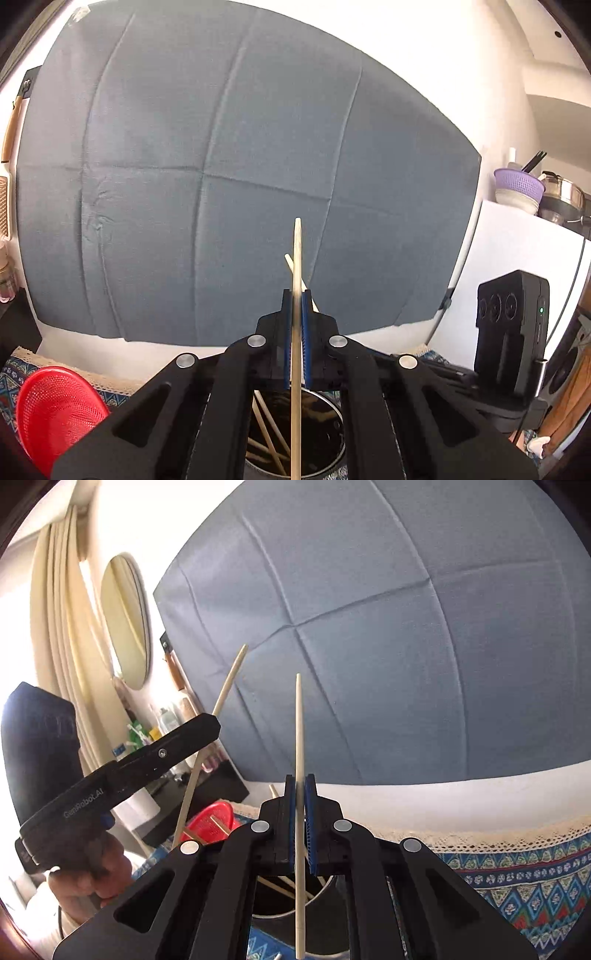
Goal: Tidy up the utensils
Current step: 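Lift both held chopsticks and carry them above the black holder, then open left tool over the holder while right tool opens, dropping both chopsticks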
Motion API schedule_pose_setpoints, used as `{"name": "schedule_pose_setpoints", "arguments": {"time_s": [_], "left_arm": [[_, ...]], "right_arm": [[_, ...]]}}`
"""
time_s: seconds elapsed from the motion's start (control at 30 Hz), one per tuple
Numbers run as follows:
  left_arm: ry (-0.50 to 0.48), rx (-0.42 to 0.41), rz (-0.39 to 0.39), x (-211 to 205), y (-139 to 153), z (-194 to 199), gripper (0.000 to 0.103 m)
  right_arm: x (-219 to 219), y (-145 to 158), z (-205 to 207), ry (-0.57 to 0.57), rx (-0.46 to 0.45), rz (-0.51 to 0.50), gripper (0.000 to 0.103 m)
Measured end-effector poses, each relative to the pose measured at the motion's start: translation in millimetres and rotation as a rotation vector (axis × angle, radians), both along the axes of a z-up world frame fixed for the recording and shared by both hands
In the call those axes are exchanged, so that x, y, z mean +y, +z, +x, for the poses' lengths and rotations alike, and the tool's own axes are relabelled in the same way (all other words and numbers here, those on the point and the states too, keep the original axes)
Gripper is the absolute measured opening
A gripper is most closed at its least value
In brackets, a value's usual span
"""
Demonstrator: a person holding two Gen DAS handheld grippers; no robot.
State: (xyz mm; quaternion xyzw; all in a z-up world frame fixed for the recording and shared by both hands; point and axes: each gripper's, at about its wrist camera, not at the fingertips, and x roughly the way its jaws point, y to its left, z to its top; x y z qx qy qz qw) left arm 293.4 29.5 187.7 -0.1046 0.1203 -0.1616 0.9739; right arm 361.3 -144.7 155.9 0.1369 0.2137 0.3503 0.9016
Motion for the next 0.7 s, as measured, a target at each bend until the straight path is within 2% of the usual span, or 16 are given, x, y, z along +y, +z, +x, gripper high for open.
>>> {"name": "schedule_pose_setpoints", "arguments": {"time_s": [0.13,0.2,0.27,0.43,0.5,0.7], "left_arm": [[0.010,-0.129,-0.028,-2,-7,-6,0.005],[0.008,-0.179,-0.085,1,-14,-7,0.005],[-0.010,-0.210,-0.110,0,-21,-5,0.005],[-0.006,-0.249,-0.115,-2,-40,-2,0.005],[-0.003,-0.254,-0.125,1,-44,-1,0.005],[0.000,-0.253,-0.223,16,-56,-1,0.006]], "right_arm": [[0,-9,-1,-0.030,-0.088,0.092,0.005],[-3,-13,0,-0.017,-0.120,0.191,0.005],[-5,-17,-2,-0.025,-0.152,0.265,0.005],[-1,-30,-6,-0.102,-0.249,0.286,0.005],[1,-35,-1,-0.090,-0.244,0.283,0.005],[-1,-42,4,-0.093,-0.237,0.264,0.005]]}}
